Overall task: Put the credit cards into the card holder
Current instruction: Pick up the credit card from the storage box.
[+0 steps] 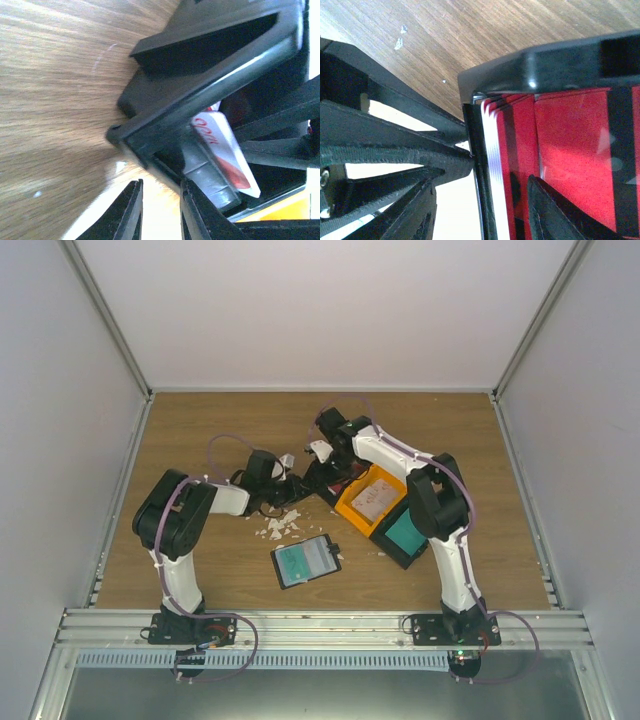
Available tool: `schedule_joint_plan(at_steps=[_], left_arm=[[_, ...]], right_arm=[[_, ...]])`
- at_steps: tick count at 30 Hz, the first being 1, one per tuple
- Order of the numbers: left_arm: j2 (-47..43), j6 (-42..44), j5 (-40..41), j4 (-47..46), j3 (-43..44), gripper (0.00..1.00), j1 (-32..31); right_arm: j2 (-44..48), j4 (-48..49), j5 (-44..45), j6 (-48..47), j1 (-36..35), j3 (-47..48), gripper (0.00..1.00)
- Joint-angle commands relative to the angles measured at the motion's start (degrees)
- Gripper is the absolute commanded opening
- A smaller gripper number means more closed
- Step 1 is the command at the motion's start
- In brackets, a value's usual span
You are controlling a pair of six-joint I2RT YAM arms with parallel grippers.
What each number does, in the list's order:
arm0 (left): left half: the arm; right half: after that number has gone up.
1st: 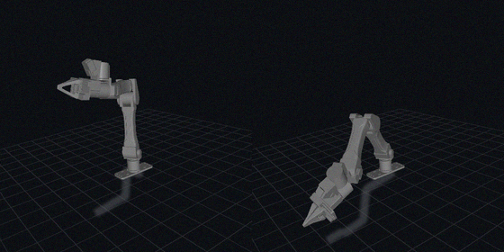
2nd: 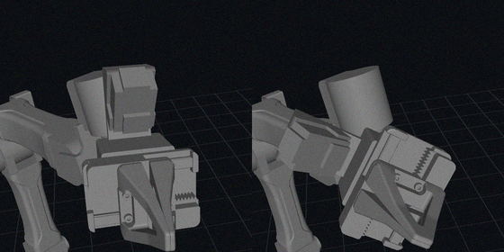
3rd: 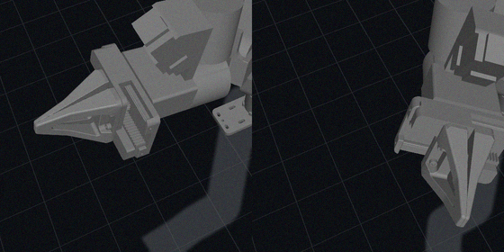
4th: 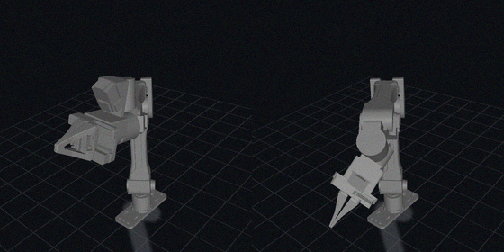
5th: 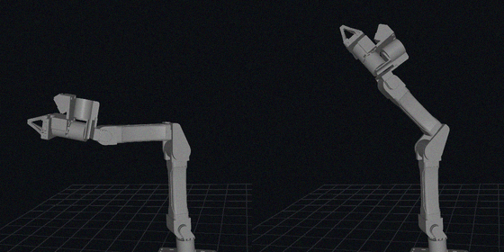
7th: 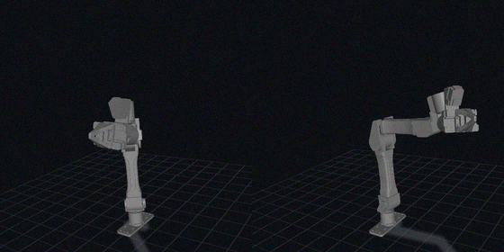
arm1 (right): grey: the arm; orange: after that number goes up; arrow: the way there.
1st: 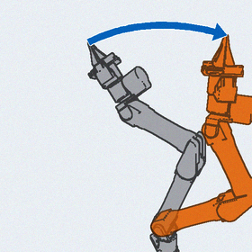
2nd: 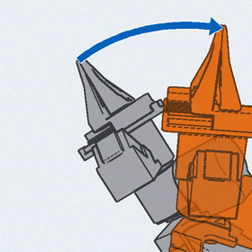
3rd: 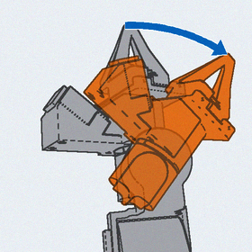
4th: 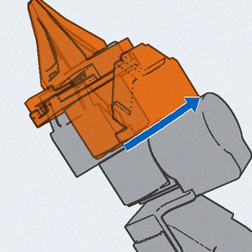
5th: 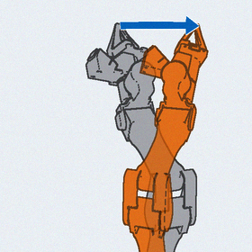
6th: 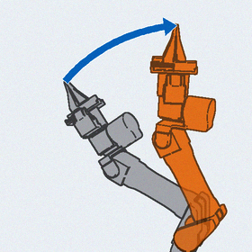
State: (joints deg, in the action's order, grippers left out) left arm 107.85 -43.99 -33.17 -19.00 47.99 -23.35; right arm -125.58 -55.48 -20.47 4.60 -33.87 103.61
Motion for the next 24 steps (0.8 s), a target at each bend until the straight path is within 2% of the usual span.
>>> schedule_joint_plan(at_steps=[1,24], left_arm=[[-2.02,0.03,4.45,0.99,-2.00,0.24,1.08],[-2.12,-0.30,4.06,0.30,-3.29,0.23,1.79]], right_arm=[[-1.65,-0.67,1.66,-1.75,-1.59,1.24,0.50],[3.14,-1.58,0.41,-0.43,-2.13,1.25,0.36]])
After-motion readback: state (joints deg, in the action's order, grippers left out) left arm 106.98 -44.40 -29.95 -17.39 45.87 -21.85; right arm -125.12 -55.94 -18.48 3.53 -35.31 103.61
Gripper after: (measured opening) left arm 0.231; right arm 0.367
